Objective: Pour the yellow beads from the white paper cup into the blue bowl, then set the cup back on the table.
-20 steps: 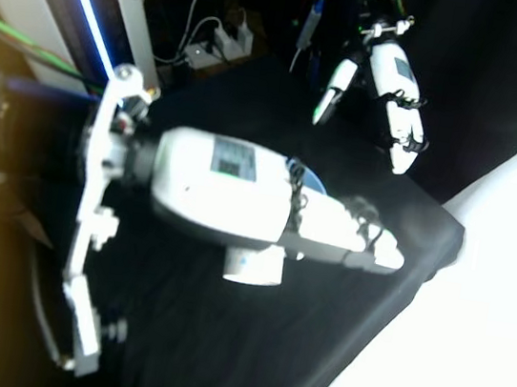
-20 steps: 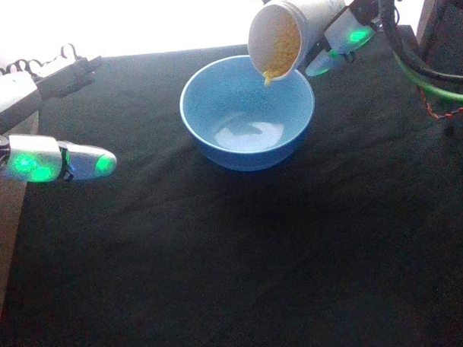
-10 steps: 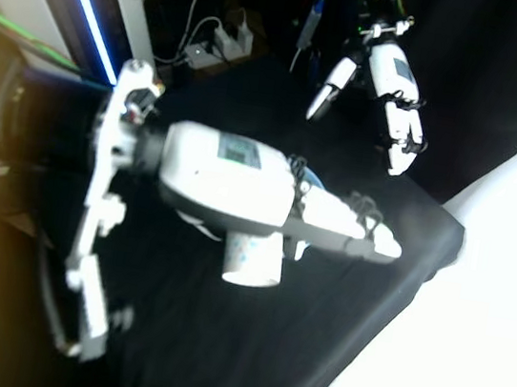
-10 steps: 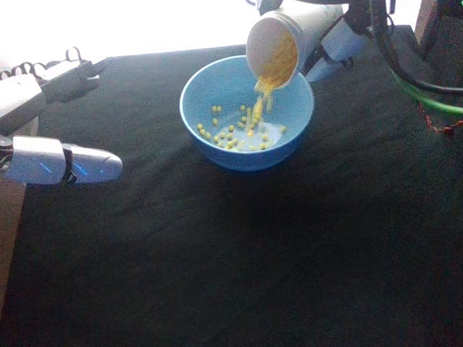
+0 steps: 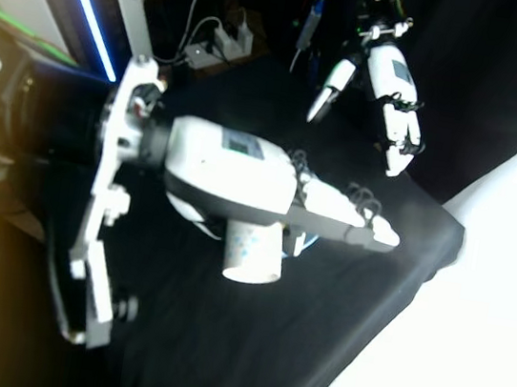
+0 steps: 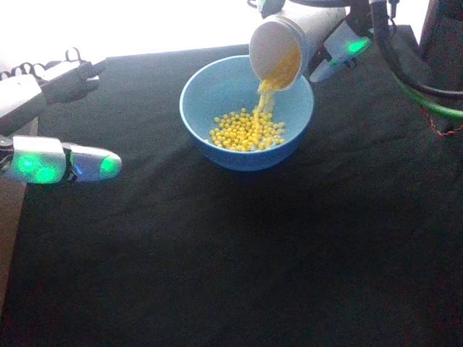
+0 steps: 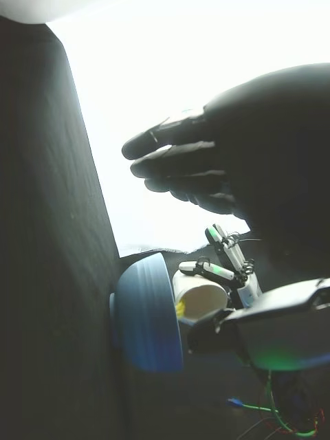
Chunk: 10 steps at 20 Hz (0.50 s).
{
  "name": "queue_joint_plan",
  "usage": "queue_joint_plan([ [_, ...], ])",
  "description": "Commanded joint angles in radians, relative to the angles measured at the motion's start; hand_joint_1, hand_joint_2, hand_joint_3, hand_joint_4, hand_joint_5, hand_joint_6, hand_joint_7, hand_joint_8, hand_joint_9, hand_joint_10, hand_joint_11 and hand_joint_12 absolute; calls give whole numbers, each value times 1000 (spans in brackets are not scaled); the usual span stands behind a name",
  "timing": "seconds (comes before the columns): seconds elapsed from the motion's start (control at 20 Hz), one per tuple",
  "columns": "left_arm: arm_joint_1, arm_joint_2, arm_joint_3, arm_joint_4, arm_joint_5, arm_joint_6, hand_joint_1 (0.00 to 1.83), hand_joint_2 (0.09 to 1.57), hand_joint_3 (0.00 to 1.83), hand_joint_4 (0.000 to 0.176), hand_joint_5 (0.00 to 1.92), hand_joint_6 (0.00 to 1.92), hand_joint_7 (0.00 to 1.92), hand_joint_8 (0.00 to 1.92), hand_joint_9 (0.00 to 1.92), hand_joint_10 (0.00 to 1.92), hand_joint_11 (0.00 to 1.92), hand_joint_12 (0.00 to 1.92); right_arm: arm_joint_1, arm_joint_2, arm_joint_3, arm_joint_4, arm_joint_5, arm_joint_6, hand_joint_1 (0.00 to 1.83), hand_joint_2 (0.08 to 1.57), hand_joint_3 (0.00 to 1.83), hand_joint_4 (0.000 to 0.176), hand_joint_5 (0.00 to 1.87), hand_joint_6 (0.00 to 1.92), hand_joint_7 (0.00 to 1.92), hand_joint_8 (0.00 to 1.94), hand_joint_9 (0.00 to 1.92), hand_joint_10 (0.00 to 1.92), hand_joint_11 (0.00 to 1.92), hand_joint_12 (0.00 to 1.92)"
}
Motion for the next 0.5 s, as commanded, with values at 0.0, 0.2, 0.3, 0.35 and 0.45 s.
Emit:
queue_joint_plan([
  [0.0, -13, 1, 8, -19, -117, -9, 498, 891, 1, 0, 0, 0, 248, 1, 318, 4, 0, 804, 21, 8, -3, 10, 11, -4, 1073, 1027, 0, 176, 1178, 638, 141, 2, 37, 2, 0, 0],
  [0.2, -14, 1, 8, -19, -117, -9, 485, 887, 0, 0, 0, 0, 240, 0, 310, 0, 0, 787, 22, 8, -7, 3, 11, -5, 1060, 1040, 1, 176, 1141, 702, 102, 0, 1, 0, 0, 0],
  [0.3, -16, 1, 8, -19, -117, -9, 485, 889, 0, 0, 3, 1, 234, 1, 320, 5, 0, 811, 23, 8, -9, -4, 8, -8, 1061, 1042, 1, 176, 1138, 707, 93, 0, 0, 0, 0, 0],
  [0.35, -16, 1, 8, -19, -117, -9, 496, 893, 1, 0, 0, 0, 220, 1, 299, 3, 0, 786, 24, 8, -10, -9, 7, -8, 1062, 1041, 1, 176, 1139, 707, 100, 3, 0, 0, 0, 0],
  [0.45, -17, 1, 8, -17, -118, -10, 502, 892, 0, 0, 2, 1, 229, 5, 301, 4, 0, 780, 24, 8, -14, -26, 1, -9, 1066, 1036, 0, 176, 1156, 677, 114, 3, 20, 3, 0, 0],
])
